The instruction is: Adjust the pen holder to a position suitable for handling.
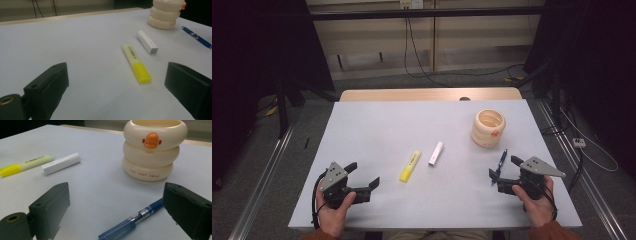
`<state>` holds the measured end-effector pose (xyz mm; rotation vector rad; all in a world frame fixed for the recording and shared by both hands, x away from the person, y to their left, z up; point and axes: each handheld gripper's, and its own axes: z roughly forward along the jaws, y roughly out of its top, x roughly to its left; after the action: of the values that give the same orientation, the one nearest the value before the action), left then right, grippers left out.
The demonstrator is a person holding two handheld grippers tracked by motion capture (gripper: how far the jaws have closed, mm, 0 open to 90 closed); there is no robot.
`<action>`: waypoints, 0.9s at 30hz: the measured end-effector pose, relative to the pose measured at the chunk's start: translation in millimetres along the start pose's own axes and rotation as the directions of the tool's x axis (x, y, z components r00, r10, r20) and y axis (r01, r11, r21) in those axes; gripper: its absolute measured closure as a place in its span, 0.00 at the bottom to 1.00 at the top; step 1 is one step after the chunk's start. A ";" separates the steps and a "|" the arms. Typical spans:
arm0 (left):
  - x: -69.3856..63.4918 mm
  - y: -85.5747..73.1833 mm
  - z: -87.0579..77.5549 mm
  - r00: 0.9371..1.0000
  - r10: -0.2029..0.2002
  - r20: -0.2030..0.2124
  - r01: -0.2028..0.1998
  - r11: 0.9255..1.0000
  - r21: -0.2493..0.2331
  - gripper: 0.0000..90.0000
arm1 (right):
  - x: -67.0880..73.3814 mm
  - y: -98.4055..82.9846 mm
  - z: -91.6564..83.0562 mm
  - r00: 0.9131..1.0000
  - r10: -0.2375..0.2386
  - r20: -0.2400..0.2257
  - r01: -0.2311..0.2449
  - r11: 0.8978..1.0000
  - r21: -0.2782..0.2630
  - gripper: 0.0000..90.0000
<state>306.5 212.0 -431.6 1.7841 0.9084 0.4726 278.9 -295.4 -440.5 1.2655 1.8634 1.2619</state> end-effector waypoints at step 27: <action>3.1 -0.4 -2.0 1.000 -0.012 0.018 0.012 1.000 0.001 0.06 | -27.2 38.6 21.7 1.000 0.016 -0.024 -0.013 0.995 0.095 0.19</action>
<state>306.9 215.6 -431.5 1.7800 0.9063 0.4485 323.0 -307.3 -415.7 1.3201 1.9554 1.2151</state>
